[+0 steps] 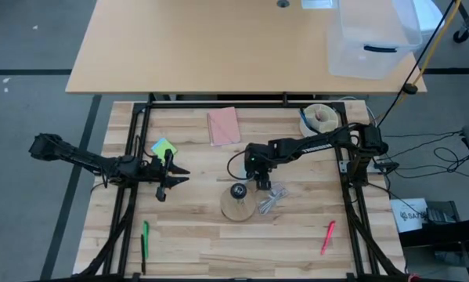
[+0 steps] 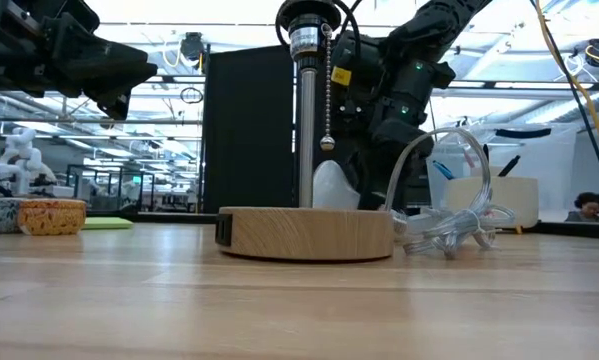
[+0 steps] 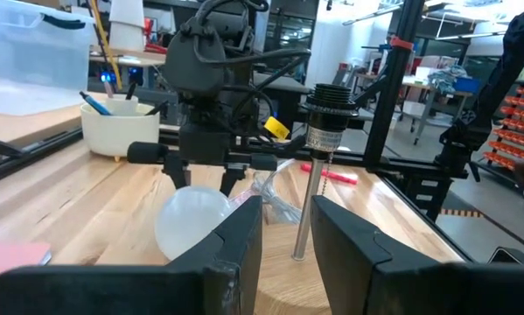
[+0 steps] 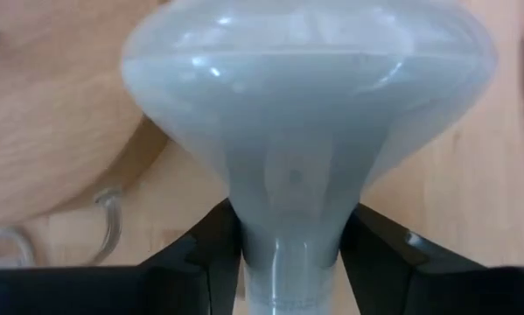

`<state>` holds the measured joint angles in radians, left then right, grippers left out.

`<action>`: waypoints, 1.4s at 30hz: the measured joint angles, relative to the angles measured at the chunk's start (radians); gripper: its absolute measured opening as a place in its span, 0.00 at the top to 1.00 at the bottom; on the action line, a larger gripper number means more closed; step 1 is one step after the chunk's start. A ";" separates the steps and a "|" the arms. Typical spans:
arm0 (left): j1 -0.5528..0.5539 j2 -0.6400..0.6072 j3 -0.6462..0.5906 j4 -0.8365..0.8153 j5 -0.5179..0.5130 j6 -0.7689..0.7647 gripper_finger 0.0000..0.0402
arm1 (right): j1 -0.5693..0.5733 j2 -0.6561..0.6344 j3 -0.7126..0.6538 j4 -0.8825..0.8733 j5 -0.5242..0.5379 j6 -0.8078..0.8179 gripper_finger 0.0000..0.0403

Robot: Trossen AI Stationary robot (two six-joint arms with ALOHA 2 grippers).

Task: Screw lightbulb
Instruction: Insert the lightbulb into the lamp

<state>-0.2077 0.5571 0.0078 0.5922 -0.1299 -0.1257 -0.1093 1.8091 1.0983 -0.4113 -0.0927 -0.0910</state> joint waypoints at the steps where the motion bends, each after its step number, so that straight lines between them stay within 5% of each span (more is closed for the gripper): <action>1: 0.000 0.000 0.000 0.000 0.000 0.000 0.74 | 0.000 -0.002 0.000 0.008 0.009 0.000 0.61; 16: 0.000 0.000 0.000 0.000 0.000 -0.003 0.74 | -0.029 -0.081 0.003 0.069 0.044 -0.005 0.61; 32: 0.000 0.000 0.000 0.002 -0.036 -0.002 0.74 | -0.068 -0.461 0.003 0.124 0.118 0.001 0.61; 42: 0.000 0.000 0.000 0.113 -0.099 0.003 0.74 | 0.064 -0.577 0.003 0.307 0.114 0.054 0.61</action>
<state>-0.2081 0.5571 0.0078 0.7057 -0.2291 -0.1230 -0.0448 1.2320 1.1015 -0.1046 0.0214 -0.0367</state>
